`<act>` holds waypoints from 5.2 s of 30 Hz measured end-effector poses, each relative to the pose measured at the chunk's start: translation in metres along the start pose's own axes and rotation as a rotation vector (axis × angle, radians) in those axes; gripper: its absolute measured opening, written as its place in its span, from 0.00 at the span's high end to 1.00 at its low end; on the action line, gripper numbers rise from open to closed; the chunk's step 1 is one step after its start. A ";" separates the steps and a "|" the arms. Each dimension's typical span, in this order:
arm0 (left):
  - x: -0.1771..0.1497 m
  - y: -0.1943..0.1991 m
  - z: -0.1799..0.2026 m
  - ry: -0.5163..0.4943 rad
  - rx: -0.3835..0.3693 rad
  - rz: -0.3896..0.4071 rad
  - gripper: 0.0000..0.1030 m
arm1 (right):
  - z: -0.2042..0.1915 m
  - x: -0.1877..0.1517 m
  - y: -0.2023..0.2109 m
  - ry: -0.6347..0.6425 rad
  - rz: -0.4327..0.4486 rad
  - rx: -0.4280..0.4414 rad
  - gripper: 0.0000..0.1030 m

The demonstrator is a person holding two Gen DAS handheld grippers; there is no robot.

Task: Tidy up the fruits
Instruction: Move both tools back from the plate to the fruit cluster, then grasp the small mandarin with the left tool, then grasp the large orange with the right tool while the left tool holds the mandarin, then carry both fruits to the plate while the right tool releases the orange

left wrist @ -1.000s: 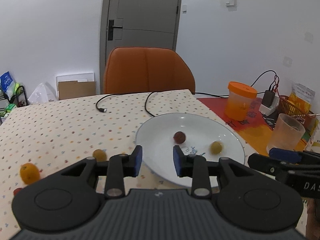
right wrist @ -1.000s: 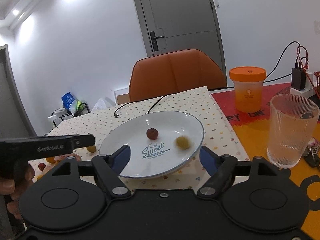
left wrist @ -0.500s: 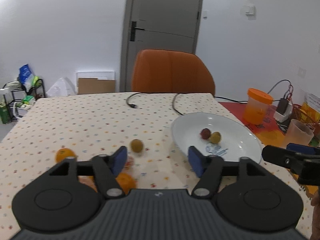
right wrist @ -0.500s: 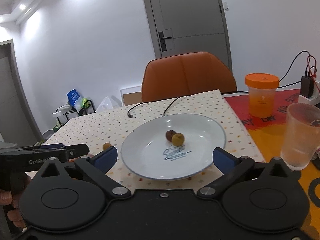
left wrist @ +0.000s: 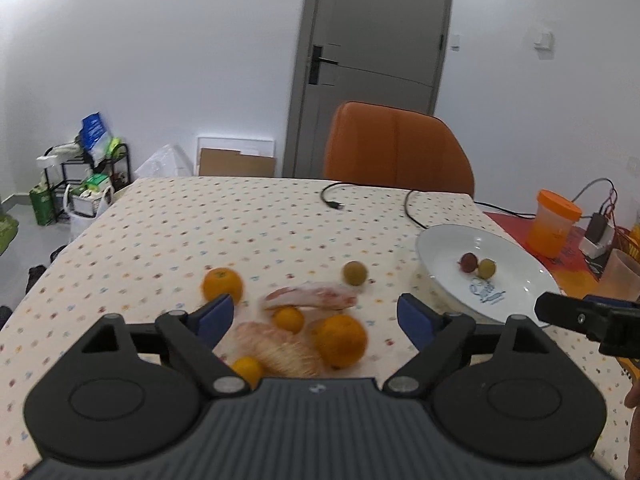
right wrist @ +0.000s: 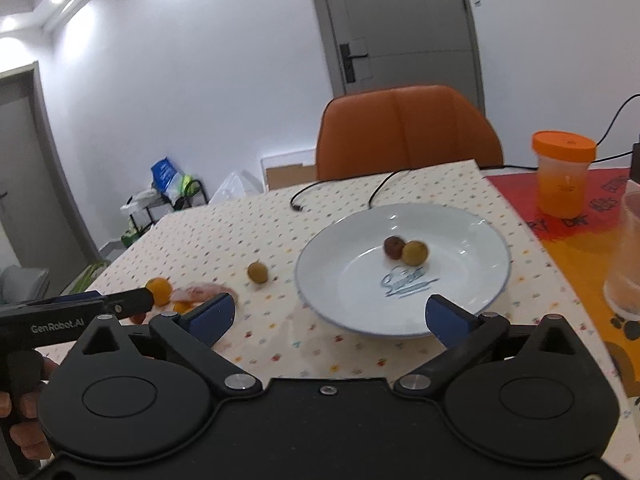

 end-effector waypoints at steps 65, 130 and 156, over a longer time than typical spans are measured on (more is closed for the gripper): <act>-0.039 -0.029 -0.054 0.108 0.026 -0.077 0.80 | -0.081 -0.029 -0.083 0.084 -0.124 0.264 0.22; -0.013 -0.003 0.048 -0.046 -0.094 -0.002 0.80 | 0.048 -0.003 0.003 -0.053 0.069 0.023 0.63; 0.002 -0.031 0.136 -0.195 -0.236 -0.019 0.80 | 0.099 -0.009 0.021 -0.117 0.160 -0.117 0.22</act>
Point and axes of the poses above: each gripper's, at about its wrist camera, not at the fingertips, and y roughly against the way its jaws point, z to its right, x to its top, the point moved 8 cm from there along -y, roughly the way its jaws point, and after that the axes turned 8 degrees about x, right-handed, at the moved point
